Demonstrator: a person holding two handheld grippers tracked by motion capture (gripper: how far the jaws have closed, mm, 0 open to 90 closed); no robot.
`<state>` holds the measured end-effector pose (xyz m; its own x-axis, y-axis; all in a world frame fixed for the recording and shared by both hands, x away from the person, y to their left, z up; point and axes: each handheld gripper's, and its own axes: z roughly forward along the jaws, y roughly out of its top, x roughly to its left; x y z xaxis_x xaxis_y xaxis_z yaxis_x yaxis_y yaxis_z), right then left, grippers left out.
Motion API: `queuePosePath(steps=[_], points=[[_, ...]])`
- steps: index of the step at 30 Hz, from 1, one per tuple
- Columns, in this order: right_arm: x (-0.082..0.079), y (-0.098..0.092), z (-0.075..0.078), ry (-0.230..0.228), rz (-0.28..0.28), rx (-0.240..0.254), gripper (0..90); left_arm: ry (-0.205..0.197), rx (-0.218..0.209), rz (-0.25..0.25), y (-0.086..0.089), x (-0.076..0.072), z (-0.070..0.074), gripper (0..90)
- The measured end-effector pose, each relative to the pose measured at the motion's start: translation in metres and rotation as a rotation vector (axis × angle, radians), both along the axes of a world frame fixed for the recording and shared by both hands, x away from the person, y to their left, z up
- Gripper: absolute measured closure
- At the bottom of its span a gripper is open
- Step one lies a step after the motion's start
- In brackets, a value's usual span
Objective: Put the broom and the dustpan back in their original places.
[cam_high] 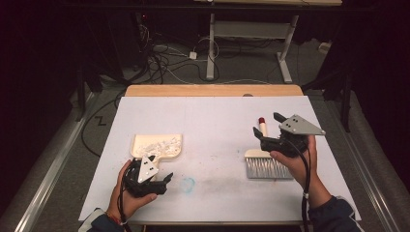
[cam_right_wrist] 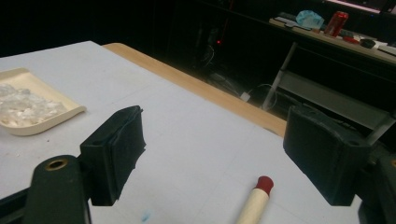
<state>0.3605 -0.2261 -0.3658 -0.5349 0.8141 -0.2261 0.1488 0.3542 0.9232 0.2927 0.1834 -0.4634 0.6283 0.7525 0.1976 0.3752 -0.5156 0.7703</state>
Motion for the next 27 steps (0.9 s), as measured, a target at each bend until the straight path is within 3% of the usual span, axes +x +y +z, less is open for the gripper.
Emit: queuePosePath(steps=[27], points=[[-0.029, -0.017, 0.002, -0.014, 0.026, -0.043, 21.0, -0.012, 0.011, -0.013, -0.001, 0.000, 0.000, 17.3]])
